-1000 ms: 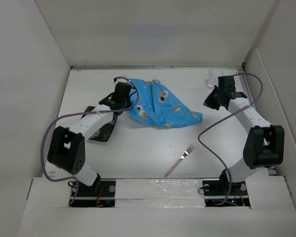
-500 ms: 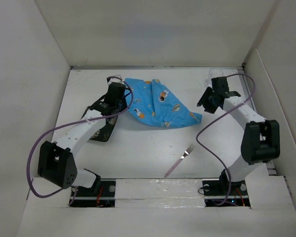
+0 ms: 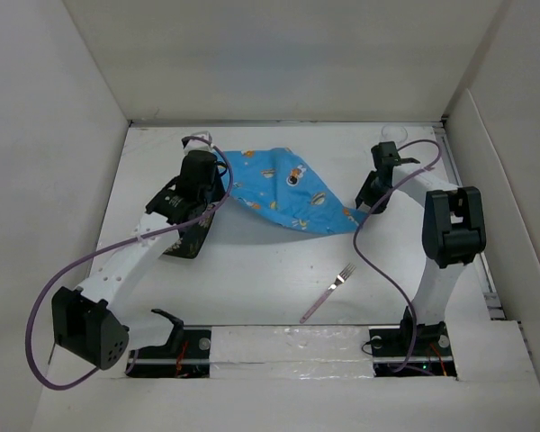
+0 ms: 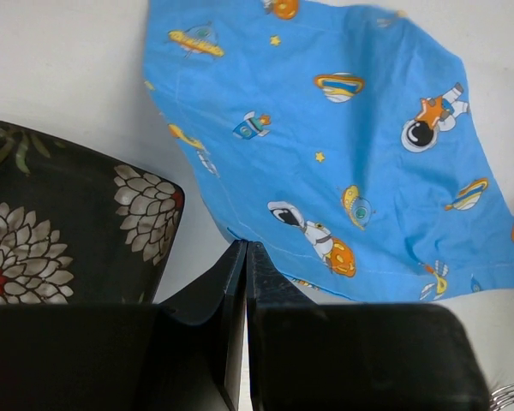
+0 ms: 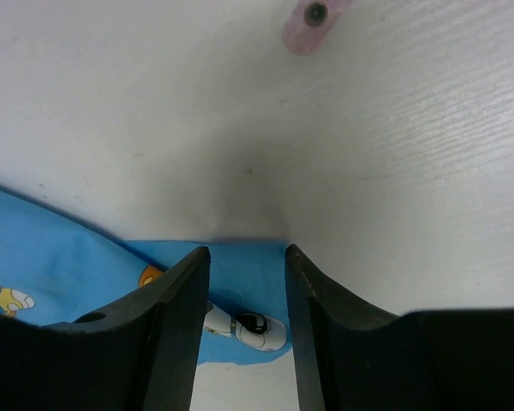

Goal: Set the dinner table for one person

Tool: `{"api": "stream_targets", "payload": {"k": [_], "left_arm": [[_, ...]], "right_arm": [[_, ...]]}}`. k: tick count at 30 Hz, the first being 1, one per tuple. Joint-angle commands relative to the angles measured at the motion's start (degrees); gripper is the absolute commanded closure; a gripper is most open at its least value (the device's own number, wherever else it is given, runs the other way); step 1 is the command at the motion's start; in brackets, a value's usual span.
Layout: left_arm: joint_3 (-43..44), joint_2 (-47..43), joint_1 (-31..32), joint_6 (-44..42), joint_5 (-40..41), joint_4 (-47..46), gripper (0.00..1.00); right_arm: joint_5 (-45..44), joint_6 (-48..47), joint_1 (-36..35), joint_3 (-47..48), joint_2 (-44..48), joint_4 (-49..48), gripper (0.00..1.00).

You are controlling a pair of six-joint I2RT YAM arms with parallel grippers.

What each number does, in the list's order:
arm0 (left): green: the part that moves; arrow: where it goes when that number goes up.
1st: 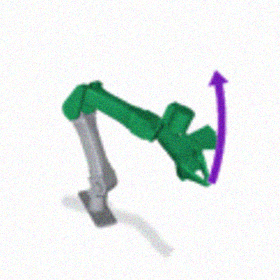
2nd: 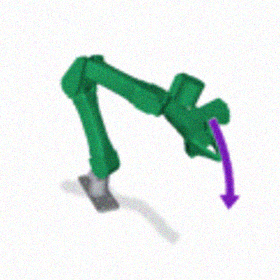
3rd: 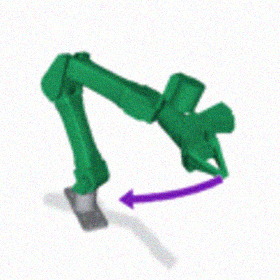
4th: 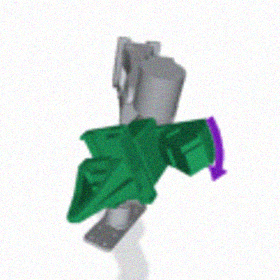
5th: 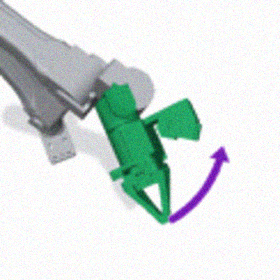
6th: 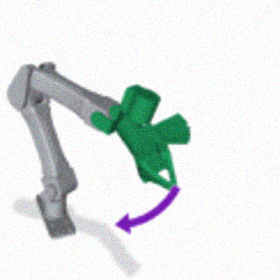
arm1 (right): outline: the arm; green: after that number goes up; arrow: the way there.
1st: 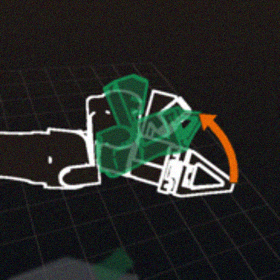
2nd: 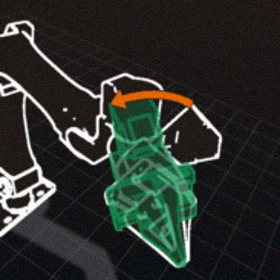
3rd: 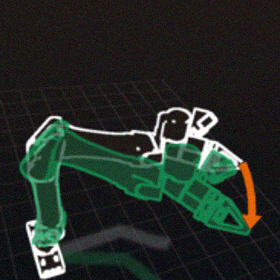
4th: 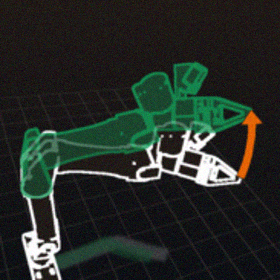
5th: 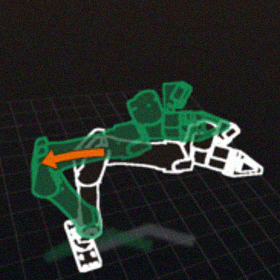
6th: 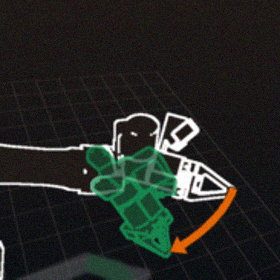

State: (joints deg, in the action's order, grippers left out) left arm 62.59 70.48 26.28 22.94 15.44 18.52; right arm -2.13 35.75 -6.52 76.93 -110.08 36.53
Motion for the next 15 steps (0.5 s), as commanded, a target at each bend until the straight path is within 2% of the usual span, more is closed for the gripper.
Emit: {"api": "stream_targets", "payload": {"k": [1, 6, 12, 15], "left_arm": [[-0.3, -3.0, 0.1, -1.8, 1.5, -0.2, 1.00], [-2.6, -4.8, 0.1, -1.4, 1.0, -1.1, 1.00], [-4.5, -6.1, 0.1, -1.1, 0.4, -1.2, 1.00], [-4.5, -6.2, 0.1, -0.9, 0.2, -1.2, 1.00]], "right_arm": [[-0.2, 0.5, -0.9, 0.3, 0.5, 3.8, 0.52], [-2.2, 1.7, -2.0, -3.2, 2.5, 5.1, 0.49], [-0.2, 3.2, -4.8, -9.4, 7.7, 2.4, 0.49], [0.3, 3.0, -4.8, -10.2, 5.9, 2.1, 0.55]]}}
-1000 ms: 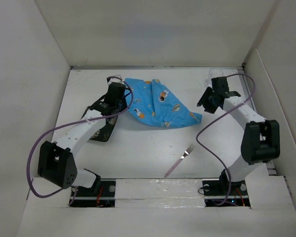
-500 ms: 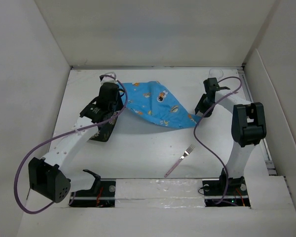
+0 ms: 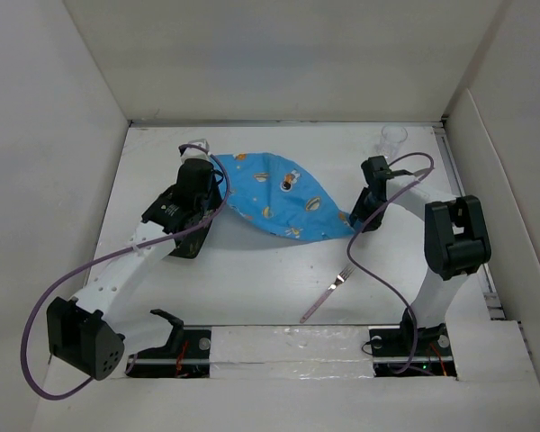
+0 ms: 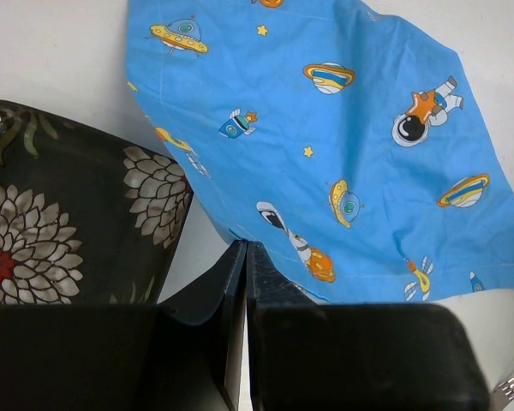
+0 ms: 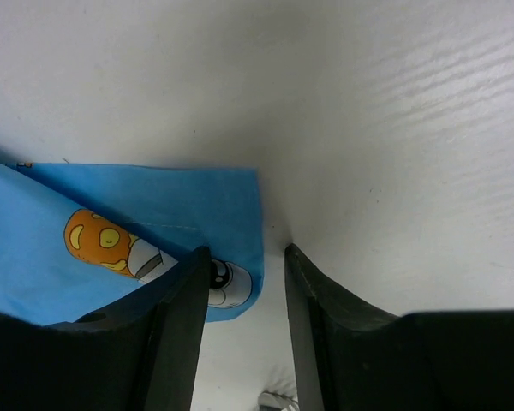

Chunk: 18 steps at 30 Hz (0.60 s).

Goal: Set the dinner table for one person

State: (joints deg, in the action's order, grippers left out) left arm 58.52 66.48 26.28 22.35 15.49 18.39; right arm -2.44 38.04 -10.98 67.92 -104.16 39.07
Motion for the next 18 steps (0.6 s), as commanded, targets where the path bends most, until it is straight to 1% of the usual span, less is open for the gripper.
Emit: {"api": "stream_targets", "payload": {"k": [1, 3, 5, 6, 8, 9, 13, 14, 18], "left_arm": [[-0.2, -2.1, 0.1, -0.3, 0.1, -1.1, 1.00], [0.2, -2.3, 0.1, -0.4, 0.1, -0.8, 1.00], [0.8, -2.4, 0.1, -0.6, 0.2, -0.7, 1.00], [1.0, -2.3, 0.1, -0.6, 0.3, -0.6, 1.00], [1.3, -2.3, 0.1, -0.8, 0.9, -0.6, 1.00], [1.3, -2.2, 0.1, -1.0, 1.0, -0.8, 1.00], [2.9, -1.6, 0.1, -1.7, 2.3, -1.0, 1.00], [3.3, -1.2, 0.1, -1.9, 2.6, -1.2, 1.00], [4.8, -0.2, 0.1, -2.1, 2.6, -1.0, 1.00]], "right_arm": [[1.0, 0.6, 0.3, -1.0, -0.4, -1.1, 0.57], [1.6, 0.6, 1.1, -0.9, -1.3, -1.8, 0.63], [2.0, 0.5, 2.0, 0.4, -1.9, -1.9, 0.67], [2.0, 0.4, 2.5, 0.7, -2.3, -1.8, 0.73], [2.0, 0.3, 2.5, 1.3, -2.9, -1.6, 0.82], [1.9, 0.3, 2.5, 1.4, -2.9, -1.7, 0.88], [1.9, 0.5, 2.5, 0.5, -1.9, -3.4, 1.00], [3.6, 0.4, 2.5, 0.4, -1.8, -3.6, 1.00], [4.3, 0.2, 2.5, 0.4, -1.0, -4.4, 0.99]]}}
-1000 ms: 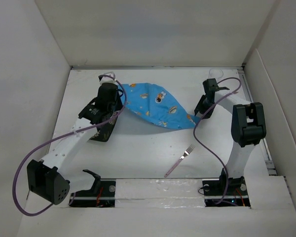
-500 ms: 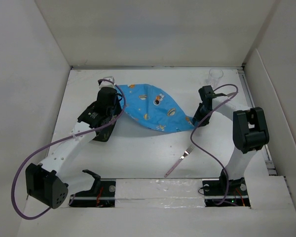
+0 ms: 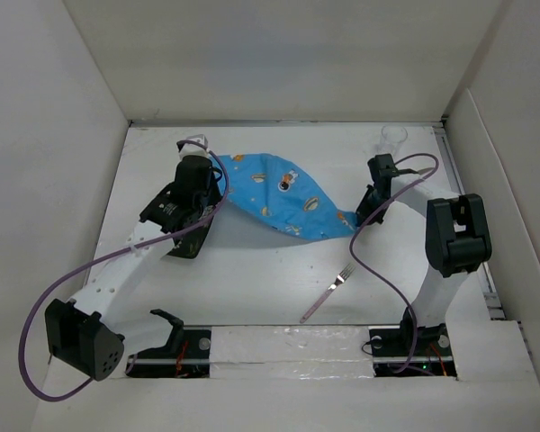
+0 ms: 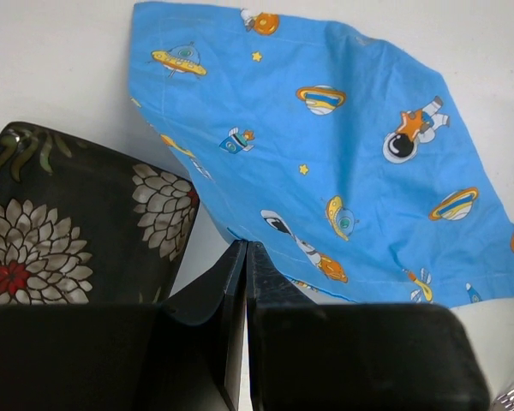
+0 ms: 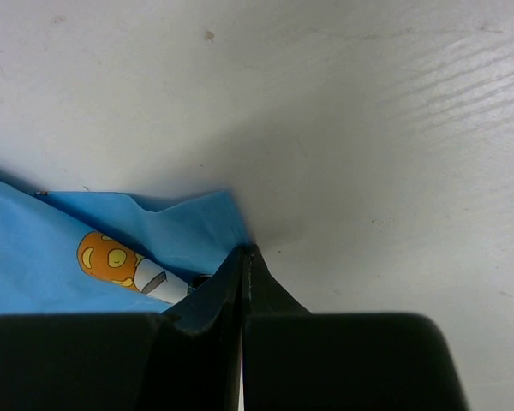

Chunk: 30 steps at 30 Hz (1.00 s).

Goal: Set the dinner table for one person

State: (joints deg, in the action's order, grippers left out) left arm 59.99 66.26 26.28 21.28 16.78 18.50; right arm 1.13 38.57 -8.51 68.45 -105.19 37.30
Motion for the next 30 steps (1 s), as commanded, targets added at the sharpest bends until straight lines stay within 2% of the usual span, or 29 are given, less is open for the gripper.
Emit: {"api": "stream_targets", "payload": {"k": [1, 2, 3, 5, 6, 11, 14, 17, 18, 20, 21, 24, 30], "left_arm": [[3.6, 0.0, 0.1, -1.1, 1.2, -0.9, 1.00], [3.6, 0.0, 0.1, -1.0, 1.2, -0.8, 1.00], [3.6, 0.0, 0.1, -1.1, 1.3, -0.6, 1.00], [3.6, -0.2, 0.1, -1.1, 1.3, -0.4, 1.00], [3.5, -0.2, 0.1, -1.2, 1.3, -0.2, 1.00], [2.9, -1.1, 0.1, -1.1, 1.0, -0.4, 1.00], [2.3, -2.0, 0.1, -1.2, 0.5, -0.9, 1.00], [1.8, -2.8, 0.7, -1.1, 0.3, -1.0, 1.00], [1.8, -3.0, 1.5, -1.1, 0.6, -0.9, 1.00], [1.8, -3.3, 2.0, -1.3, 1.9, -0.6, 1.00], [1.8, -3.5, 2.0, -1.6, 2.1, -0.5, 1.00], [1.8, -4.1, 2.0, -2.2, 3.3, 0.0, 1.00], [2.7, -3.2, 2.5, -2.9, 4.0, -0.7, 1.00]], "right_arm": [[0.2, -0.3, 0.1, -0.2, 0.6, -2.2, 0.93], [0.0, -0.6, 0.1, -0.2, 1.0, -2.3, 0.83], [-0.3, -0.7, -0.4, -0.1, 1.9, -1.9, 0.64], [-0.8, -1.1, -0.5, 0.4, 2.6, -1.0, 0.54], [-0.8, -1.4, -1.1, 0.5, 2.5, -0.8, 0.49], [-5.3, -3.0, -3.3, 5.4, -2.6, 3.9, 0.49], [-7.4, -2.9, -4.6, 6.1, -4.1, 5.7, 0.54], [-6.1, -2.7, -4.6, 5.6, -5.3, 5.9, 0.64], [-6.0, -2.5, -4.6, 5.9, -5.9, 6.2, 0.71], [-5.5, -2.6, -4.6, 6.4, -7.0, 7.1, 0.78], [-5.6, -2.3, -4.6, 6.6, -7.0, 7.3, 0.88], [-6.6, -0.7, -4.6, 6.0, -5.0, 6.2, 1.00], [-9.2, -0.7, -4.6, 4.9, 3.3, 2.8, 1.00]]}}
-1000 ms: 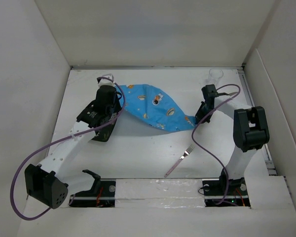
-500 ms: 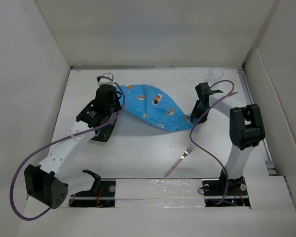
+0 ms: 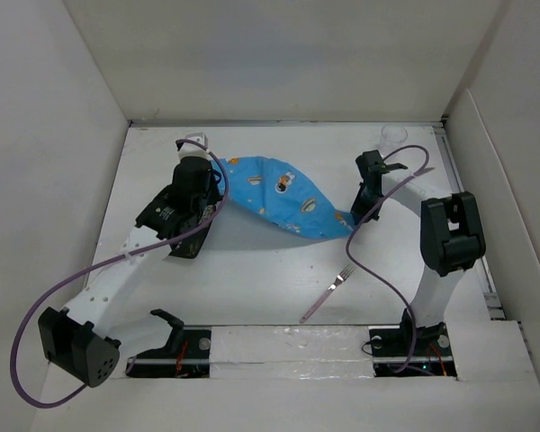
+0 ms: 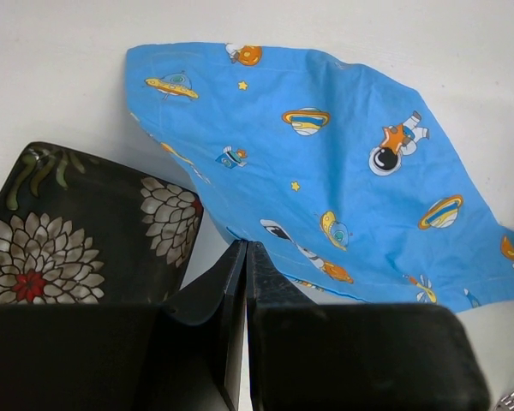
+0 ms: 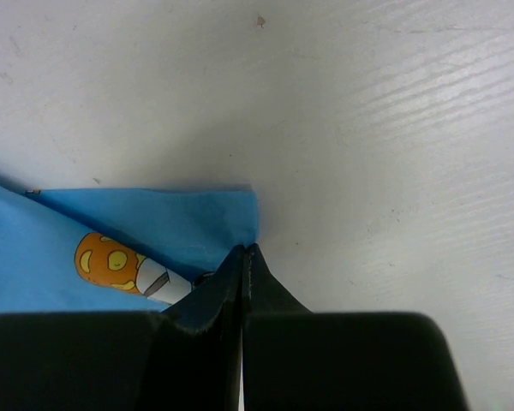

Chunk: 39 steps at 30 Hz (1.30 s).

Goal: Set the dinner table for one person

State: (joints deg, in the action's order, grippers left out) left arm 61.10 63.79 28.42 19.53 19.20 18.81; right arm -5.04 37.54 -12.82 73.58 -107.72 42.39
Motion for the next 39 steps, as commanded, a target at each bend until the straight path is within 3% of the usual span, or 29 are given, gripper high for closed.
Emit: {"api": "stream_targets", "payload": {"k": [1, 8, 14, 18, 21, 26, 30, 35, 39], "left_arm": [[2.4, -0.2, 0.4, -1.3, 1.6, -1.1, 1.00], [10.2, 2.7, 0.4, -3.3, 4.4, -0.3, 1.00], [13.0, 3.5, -0.1, -3.5, 4.9, 0.4, 1.00], [21.0, 6.1, -1.6, -4.9, 5.6, 0.4, 1.00], [30.3, 9.1, -1.6, -6.3, 7.2, 1.2, 1.00], [40.9, 12.9, -2.1, -8.1, 10.0, 0.2, 1.00], [43.3, 17.2, -2.1, -7.1, 9.3, -1.7, 1.00], [42.8, 25.8, -10.0, -0.6, -4.4, -1.8, 1.00], [51.6, 35.7, -14.2, 1.5, -11.0, 2.3, 1.00]], "right_arm": [[-3.0, 0.3, -0.3, 0.0, 7.3, -2.6, 1.00], [-5.1, -2.0, 0.3, 2.7, 19.0, -0.7, 1.00], [-1.6, -1.2, 0.9, 1.6, 25.9, -0.2, 1.00], [-0.2, -0.9, 0.9, 10.3, 30.4, 2.0, 1.00], [-1.1, -1.0, 0.9, 22.4, 31.5, 5.6, 1.00], [-1.3, -1.4, 2.0, 37.9, 31.4, 8.6, 1.00], [0.6, -2.0, 4.6, 42.2, 29.2, 7.5, 1.00], [6.4, -2.6, 8.5, 41.6, 22.0, 2.7, 1.00], [9.0, -2.4, 9.8, 46.0, 14.0, -0.2, 1.00]]}}
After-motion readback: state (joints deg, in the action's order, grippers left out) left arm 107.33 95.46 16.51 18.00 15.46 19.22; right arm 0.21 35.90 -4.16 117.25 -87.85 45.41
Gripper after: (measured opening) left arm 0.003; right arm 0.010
